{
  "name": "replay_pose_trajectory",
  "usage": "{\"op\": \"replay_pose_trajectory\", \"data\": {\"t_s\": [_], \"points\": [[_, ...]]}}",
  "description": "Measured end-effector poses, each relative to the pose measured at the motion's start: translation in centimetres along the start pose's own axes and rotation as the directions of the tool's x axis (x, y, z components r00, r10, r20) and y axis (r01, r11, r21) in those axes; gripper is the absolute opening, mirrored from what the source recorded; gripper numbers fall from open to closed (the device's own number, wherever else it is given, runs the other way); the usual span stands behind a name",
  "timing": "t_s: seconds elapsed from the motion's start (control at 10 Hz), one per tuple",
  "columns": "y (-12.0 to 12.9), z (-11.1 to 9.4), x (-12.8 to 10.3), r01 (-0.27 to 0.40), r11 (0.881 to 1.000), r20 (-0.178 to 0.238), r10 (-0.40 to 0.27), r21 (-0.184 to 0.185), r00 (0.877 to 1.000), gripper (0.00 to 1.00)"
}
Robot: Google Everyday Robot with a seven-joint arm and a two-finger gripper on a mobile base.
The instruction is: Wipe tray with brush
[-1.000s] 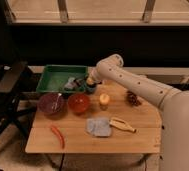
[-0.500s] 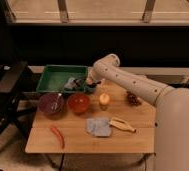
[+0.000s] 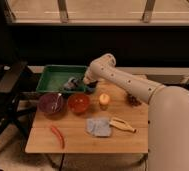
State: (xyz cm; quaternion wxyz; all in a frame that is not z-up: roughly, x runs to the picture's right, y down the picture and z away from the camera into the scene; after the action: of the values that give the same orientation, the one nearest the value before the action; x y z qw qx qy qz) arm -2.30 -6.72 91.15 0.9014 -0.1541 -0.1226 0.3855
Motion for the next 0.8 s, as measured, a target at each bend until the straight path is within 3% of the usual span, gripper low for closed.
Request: {"op": "replay_pose_trajectory", "data": {"t_s": [0.5,0.7,0.8], "points": [[0.2,0.4,-6.4,0.05,0.999,0.142,-0.049,-0.002,0.989,0.0],[0.7,-0.2,-7.2,0.065,0.998,0.163,-0.061,-0.019,0.985,0.0],[1.4,-0.7,-6.3,0.07,0.997,0.148,-0.064,-0.033,0.987,0.0]]}}
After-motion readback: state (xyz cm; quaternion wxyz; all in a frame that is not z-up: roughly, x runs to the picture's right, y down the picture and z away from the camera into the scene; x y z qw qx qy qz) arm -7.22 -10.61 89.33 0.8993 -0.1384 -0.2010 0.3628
